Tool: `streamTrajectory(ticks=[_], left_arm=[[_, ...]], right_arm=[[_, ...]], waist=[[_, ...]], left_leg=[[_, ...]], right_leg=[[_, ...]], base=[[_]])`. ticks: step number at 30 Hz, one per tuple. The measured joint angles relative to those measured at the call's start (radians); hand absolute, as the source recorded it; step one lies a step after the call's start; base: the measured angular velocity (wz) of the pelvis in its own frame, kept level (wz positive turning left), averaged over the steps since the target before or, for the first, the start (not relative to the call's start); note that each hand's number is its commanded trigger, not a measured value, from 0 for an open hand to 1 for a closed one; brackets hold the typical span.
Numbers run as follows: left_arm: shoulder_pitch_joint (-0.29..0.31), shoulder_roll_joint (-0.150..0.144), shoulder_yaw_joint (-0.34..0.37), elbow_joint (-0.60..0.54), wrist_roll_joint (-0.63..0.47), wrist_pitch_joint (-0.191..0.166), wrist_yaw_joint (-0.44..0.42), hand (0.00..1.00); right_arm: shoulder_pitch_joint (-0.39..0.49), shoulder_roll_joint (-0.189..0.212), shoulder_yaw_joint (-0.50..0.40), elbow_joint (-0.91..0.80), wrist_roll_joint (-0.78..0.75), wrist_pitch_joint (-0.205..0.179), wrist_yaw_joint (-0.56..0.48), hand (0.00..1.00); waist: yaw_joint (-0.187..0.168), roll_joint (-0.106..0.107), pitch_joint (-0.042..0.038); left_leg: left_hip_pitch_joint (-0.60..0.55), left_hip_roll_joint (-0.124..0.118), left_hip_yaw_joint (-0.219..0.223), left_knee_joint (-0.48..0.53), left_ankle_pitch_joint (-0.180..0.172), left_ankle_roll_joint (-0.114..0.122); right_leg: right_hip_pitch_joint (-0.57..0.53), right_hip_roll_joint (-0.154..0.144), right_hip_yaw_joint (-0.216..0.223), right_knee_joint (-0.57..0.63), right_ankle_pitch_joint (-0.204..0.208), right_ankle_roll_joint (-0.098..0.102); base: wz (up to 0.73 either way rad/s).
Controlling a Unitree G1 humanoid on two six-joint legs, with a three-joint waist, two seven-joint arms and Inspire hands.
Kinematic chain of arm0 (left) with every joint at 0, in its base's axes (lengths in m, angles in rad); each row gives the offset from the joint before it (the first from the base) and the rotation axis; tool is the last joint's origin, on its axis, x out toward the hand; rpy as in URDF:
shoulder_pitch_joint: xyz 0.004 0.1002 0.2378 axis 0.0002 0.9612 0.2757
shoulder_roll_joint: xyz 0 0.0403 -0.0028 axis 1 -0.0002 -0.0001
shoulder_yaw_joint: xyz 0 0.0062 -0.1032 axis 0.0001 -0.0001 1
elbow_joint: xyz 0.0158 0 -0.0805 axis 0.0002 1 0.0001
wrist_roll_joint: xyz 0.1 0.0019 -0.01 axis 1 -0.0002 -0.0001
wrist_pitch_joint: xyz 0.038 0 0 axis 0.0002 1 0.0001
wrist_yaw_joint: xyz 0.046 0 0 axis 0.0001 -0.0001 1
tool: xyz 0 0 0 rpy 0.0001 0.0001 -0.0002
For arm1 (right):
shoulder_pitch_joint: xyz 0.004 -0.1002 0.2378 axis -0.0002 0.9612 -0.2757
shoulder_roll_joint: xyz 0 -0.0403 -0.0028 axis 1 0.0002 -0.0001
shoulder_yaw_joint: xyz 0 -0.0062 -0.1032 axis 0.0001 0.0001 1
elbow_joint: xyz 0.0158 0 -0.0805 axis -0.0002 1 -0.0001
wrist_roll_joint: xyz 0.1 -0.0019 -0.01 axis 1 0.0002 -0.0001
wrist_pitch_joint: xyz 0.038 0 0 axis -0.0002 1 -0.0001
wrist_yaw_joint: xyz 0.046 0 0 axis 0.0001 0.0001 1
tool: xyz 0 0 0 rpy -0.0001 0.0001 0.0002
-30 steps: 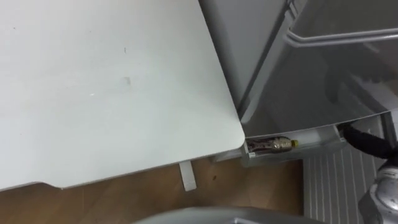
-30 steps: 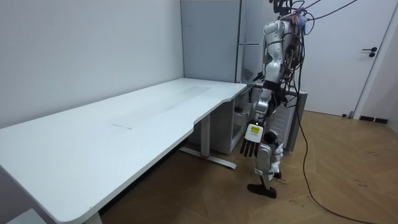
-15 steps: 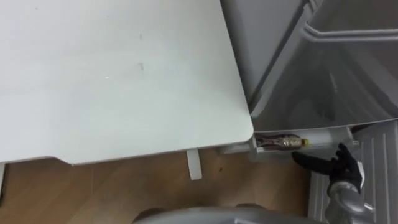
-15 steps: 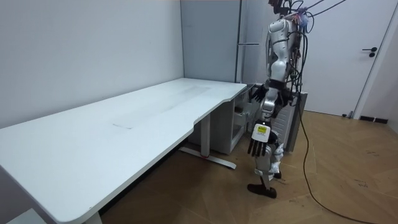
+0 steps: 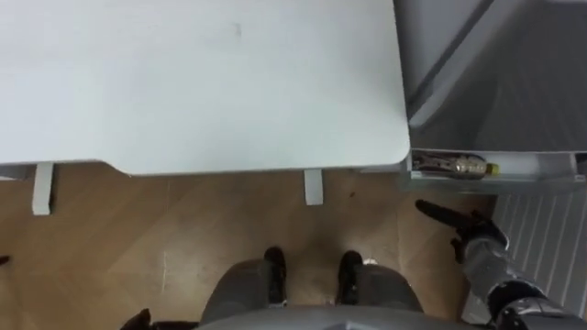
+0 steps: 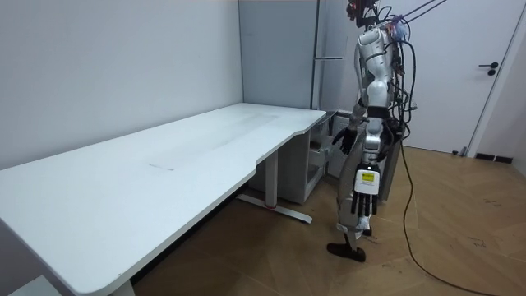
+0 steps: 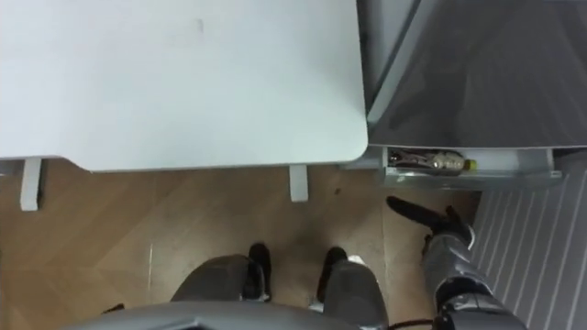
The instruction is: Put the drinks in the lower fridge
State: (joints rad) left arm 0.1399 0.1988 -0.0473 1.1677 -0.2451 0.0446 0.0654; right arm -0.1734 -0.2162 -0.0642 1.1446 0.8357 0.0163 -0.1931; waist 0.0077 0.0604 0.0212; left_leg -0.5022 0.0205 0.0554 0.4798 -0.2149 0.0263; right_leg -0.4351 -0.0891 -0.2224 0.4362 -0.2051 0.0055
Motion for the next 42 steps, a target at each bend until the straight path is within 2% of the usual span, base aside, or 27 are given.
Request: streamTrajectory(ticks=[2, 5, 11, 14, 20, 23, 27, 29, 33, 35, 40, 42], left_arm=[[-0.011, 0.010, -0.011, 0.003, 0.001, 0.000, 0.001, 0.00], [-0.046, 0.010, -0.014, 0.014, -0.001, 0.001, 0.006, 0.00], [-0.059, 0.007, -0.025, 0.016, -0.040, 0.003, 0.016, 0.00], [-0.069, 0.008, -0.053, 0.015, -0.058, 0.004, 0.047, 0.00], [-0.071, 0.012, -0.083, 0.010, -0.080, 0.008, 0.081, 0.00], [-0.072, 0.017, -0.104, 0.010, -0.103, 0.006, 0.084, 0.00], [-0.089, 0.020, -0.117, 0.011, -0.117, -0.002, 0.086, 0.00], [-0.094, 0.030, -0.116, 0.010, -0.115, -0.007, 0.086, 0.00], [-0.094, 0.062, -0.116, 0.007, -0.112, -0.008, 0.089, 0.00], [-0.094, 0.066, -0.117, -0.004, -0.109, -0.008, 0.101, 0.00], [-0.094, 0.066, -0.122, -0.012, -0.096, -0.007, 0.101, 0.00], [-0.094, 0.068, -0.122, -0.015, -0.095, -0.007, 0.101, 0.00]], right_arm=[[-0.039, -0.004, -0.003, 0.038, 0.126, 0.008, 0.022, 0.00], [-0.078, -0.028, -0.025, 0.088, 0.278, 0.008, 0.048, 0.00], [-0.183, -0.062, -0.126, 0.138, 0.493, 0.007, 0.074, 0.00], [-0.228, -0.088, -0.124, 0.136, 0.600, 0.007, 0.070, 0.00], [-0.324, -0.125, -0.135, 0.132, 0.692, 0.006, 0.065, 0.00], [-0.357, -0.153, -0.134, 0.126, 0.725, 0.005, 0.065, 0.00], [-0.394, -0.169, -0.132, 0.126, 0.783, -0.002, 0.064, 0.00], [-0.399, -0.190, -0.134, 0.126, 0.821, -0.002, 0.066, 0.00], [-0.416, -0.207, -0.136, 0.126, 0.851, -0.002, 0.070, 0.00], [-0.418, -0.214, -0.137, 0.125, 0.853, -0.004, 0.075, 0.00], [-0.434, -0.221, -0.136, 0.125, 0.854, -0.011, 0.081, 0.00], [-0.438, -0.223, -0.137, 0.124, 0.854, -0.015, 0.081, 0.00]], waist=[[0.008, 0.000, 0.0007], [0.028, 0.000, 0.0018], [0.069, 0.006, 0.0057], [0.083, 0.005, 0.0073], [0.103, -0.009, 0.0141], [0.106, -0.012, 0.0147], [0.112, -0.021, 0.0151], [0.119, -0.023, 0.0156], [0.126, -0.024, 0.0153], [0.126, -0.025, 0.0143], [0.127, -0.027, 0.0139], [0.128, -0.027, 0.0138]], left_leg=[[-0.044, -0.004, 0.004, 0.006, 0.009, 0.001], [-0.104, -0.015, 0.003, 0.011, 0.024, 0.003], [-0.230, -0.017, 0.020, 0.076, 0.023, 0.004], [-0.287, -0.024, 0.023, 0.108, 0.023, 0.004], [-0.425, -0.014, 0.020, 0.189, 0.014, -0.001], [-0.494, -0.016, 0.019, 0.247, 0.000, 0.000], [-0.576, -0.018, 0.023, 0.310, -0.011, 0.002], [-0.621, -0.017, 0.022, 0.377, -0.035, 0.002], [-0.678, -0.015, 0.017, 0.465, -0.067, 0.000], [-0.702, -0.018, 0.020, 0.501, -0.079, 0.005], [-0.725, -0.019, 0.032, 0.540, -0.089, 0.018], [-0.727, -0.019, 0.040, 0.543, -0.089, 0.019]], right_leg=[[-0.052, -0.008, 0.002, 0.028, -0.002, -0.004], [-0.126, -0.022, 0.002, 0.067, -0.007, -0.008], [-0.274, -0.036, 0.029, 0.161, -0.022, -0.016], [-0.341, -0.050, 0.031, 0.216, -0.041, -0.021], [-0.477, -0.056, 0.033, 0.307, -0.060, -0.038], [-0.545, -0.068, 0.035, 0.372, -0.079, -0.043], [-0.633, -0.080, 0.044, 0.444, -0.094, -0.048], [-0.675, -0.086, 0.051, 0.507, -0.116, -0.049], [-0.726, -0.091, 0.056, 0.582, -0.142, -0.052], [-0.749, -0.103, 0.059, 0.618, -0.152, -0.050], [-0.781, -0.104, 0.083, 0.657, -0.157, -0.032], [-0.788, -0.108, 0.087, 0.664, -0.159, -0.031]], base=[[0.00], [0.09], [-0.04], [0.07], [0.06], [0.07], [0.03], [0.00], [-0.03], [0.04], [-0.05], [-0.05]])
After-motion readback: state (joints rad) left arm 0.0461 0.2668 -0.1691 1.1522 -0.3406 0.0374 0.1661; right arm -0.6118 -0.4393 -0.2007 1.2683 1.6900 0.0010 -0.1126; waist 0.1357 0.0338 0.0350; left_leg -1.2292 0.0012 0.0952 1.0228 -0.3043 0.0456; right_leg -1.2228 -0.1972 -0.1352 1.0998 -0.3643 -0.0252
